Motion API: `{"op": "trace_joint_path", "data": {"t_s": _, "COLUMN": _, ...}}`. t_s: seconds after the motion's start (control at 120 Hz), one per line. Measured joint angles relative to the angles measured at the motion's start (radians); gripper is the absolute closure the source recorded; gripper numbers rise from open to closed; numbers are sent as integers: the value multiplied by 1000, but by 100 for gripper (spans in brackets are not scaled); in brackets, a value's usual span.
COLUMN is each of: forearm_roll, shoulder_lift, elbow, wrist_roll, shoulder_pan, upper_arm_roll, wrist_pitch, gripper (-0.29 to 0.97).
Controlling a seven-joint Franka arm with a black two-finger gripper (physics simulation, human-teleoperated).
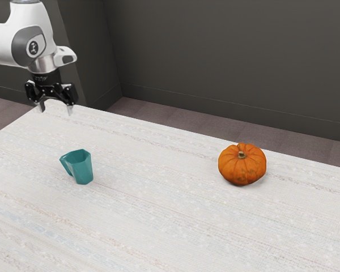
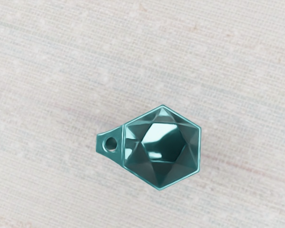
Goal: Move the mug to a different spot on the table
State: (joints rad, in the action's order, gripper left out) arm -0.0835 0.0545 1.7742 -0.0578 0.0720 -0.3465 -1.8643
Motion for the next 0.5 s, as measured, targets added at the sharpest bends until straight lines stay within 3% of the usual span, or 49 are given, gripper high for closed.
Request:
{"op": "trace_joint_path", "data": {"t_s": 0.275, "forearm_roll": 15, "shoulder_lift": 22, "elbow": 44, "wrist_roll": 29, "shoulder_pan": -30, "upper_arm_roll": 0, "wrist_pitch": -36, "gripper": 0}}
{"op": "trace_joint_path", "data": {"t_s": 0.5, "forearm_roll": 49, "shoulder_lift": 42, "elbow": 86, "wrist_roll": -88, "shoulder_pan": -17, "upper_arm_roll": -44, "wrist_pitch": -56, "gripper": 0}}
